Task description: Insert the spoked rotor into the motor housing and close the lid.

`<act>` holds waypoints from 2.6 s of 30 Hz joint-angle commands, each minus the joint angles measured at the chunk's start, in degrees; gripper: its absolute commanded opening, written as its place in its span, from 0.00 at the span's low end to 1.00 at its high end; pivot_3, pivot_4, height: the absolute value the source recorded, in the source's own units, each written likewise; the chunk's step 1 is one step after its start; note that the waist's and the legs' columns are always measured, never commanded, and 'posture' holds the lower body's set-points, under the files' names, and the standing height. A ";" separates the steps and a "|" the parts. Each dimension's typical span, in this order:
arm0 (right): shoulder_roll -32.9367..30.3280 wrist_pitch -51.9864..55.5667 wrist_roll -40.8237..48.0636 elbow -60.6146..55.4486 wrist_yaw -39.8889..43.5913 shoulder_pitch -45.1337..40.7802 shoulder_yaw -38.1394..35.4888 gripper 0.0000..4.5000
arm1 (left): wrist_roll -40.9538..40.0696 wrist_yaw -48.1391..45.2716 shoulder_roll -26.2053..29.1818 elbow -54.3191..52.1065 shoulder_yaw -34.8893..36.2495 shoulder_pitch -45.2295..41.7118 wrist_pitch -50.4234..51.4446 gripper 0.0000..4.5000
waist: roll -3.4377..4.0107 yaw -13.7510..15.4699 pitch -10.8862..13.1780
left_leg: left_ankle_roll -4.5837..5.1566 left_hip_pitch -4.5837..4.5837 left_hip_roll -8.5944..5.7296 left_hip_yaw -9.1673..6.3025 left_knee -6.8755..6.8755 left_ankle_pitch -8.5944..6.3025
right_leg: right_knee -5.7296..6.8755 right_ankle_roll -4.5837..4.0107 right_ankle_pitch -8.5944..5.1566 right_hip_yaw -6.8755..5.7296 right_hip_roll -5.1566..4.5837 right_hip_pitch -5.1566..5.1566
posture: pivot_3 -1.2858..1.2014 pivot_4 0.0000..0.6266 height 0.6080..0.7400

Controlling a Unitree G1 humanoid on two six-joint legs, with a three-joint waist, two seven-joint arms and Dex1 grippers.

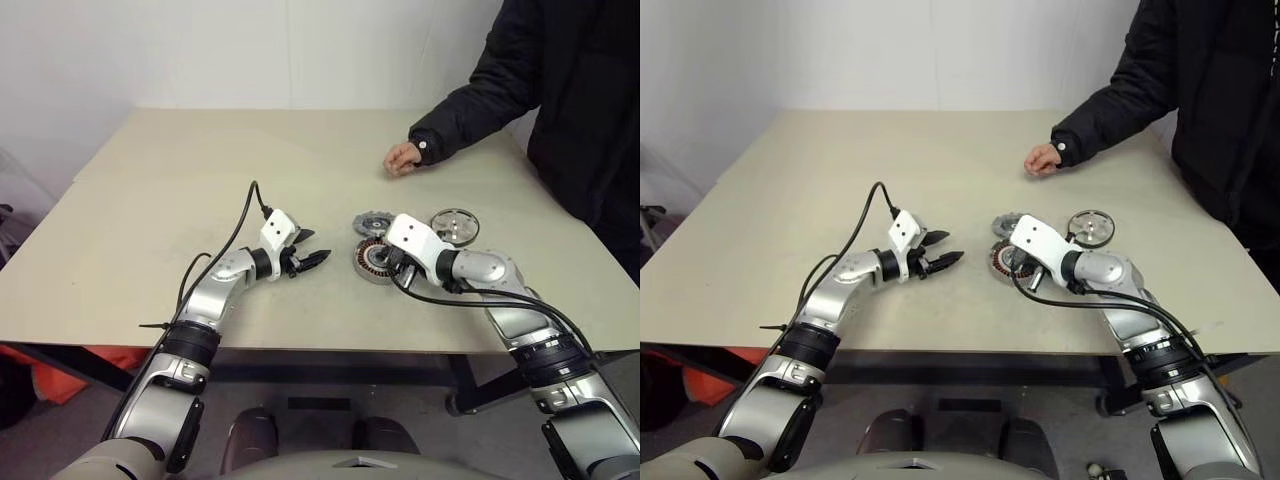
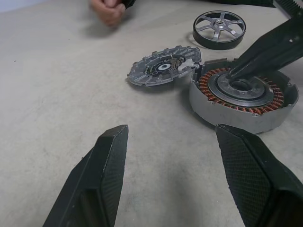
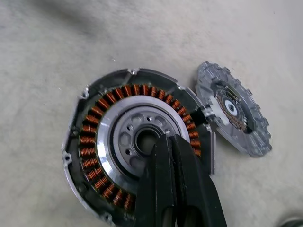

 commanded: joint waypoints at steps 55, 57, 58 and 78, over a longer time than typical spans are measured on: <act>15.48 38.28 34.48 17.17 -33.82 -9.15 -50.87 0.43 | -0.02 -0.18 1.20 -1.90 -0.06 0.93 -1.20 0.69 | 0.19 -0.04 -0.09 | -0.21 0.07 -0.04 0.02 -0.05 0.12 | 0.04 -0.01 0.00 0.03 0.00 -0.03 | 0.52 0.00 1.00; 16.17 37.72 36.18 18.47 -33.33 -9.69 -51.73 0.43 | 0.22 -0.18 1.47 -1.93 -0.15 0.93 -1.24 0.69 | 0.20 -0.14 -0.10 | -0.21 0.10 -0.03 0.02 -0.05 0.12 | 0.04 -0.01 0.00 0.03 0.01 -0.02 | 0.52 0.00 1.00; 16.52 36.92 36.78 19.02 -32.96 -9.90 -51.92 0.43 | 0.31 -0.17 1.62 -2.00 -0.22 0.98 -1.29 0.69 | 0.20 -0.17 -0.10 | -0.21 0.12 -0.02 0.02 -0.06 0.12 | 0.05 -0.01 0.00 0.03 0.01 -0.02 | 0.52 0.00 1.00; 18.55 24.50 38.79 26.14 -34.72 -13.20 -48.49 0.43 | 0.92 0.50 2.36 -3.43 -0.87 2.47 -1.53 0.69 | 0.27 -0.04 -0.11 | -0.30 0.04 -0.03 0.04 -0.10 0.17 | 0.01 -0.01 0.00 0.01 -0.01 -0.06 | 0.52 0.00 1.00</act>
